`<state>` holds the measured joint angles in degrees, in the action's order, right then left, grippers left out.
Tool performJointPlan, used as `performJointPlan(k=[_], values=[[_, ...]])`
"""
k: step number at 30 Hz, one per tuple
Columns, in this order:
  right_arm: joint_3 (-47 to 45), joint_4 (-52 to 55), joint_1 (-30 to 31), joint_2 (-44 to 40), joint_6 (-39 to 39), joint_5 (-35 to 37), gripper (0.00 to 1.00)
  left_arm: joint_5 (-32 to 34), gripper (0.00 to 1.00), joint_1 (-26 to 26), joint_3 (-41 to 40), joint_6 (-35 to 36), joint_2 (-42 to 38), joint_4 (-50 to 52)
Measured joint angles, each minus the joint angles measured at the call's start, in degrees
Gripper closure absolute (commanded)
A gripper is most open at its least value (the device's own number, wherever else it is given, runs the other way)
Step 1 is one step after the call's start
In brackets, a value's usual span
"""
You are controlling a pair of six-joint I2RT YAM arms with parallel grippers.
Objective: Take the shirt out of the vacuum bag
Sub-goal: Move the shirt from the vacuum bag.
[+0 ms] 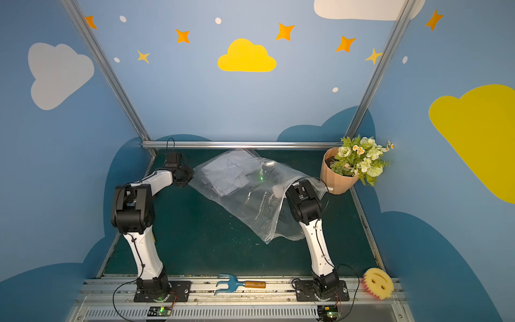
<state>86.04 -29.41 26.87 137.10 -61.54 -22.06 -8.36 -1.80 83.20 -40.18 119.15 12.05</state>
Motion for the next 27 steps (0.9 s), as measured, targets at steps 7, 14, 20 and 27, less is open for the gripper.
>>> performJointPlan(k=[7, 14, 20, 27], values=[[0.26, 1.49, -0.37, -0.26, 0.96, -0.83, 0.89, -2.01, 0.96, -0.26, 7.19, -1.68, 7.39, 4.13], [-0.42, 6.05, -1.57, -2.32, 2.91, -2.62, 0.88, -2.93, 0.96, -0.74, 10.4, -2.43, 9.33, 5.86], [-4.26, 11.04, -3.02, -6.69, 6.14, -4.22, 0.88, -2.93, 0.96, -0.83, 10.32, -2.51, 9.33, 5.81], [-12.35, 16.85, -4.83, -14.29, 9.73, -5.22, 0.89, -3.34, 0.96, -1.05, 9.62, -2.54, 9.33, 4.33]])
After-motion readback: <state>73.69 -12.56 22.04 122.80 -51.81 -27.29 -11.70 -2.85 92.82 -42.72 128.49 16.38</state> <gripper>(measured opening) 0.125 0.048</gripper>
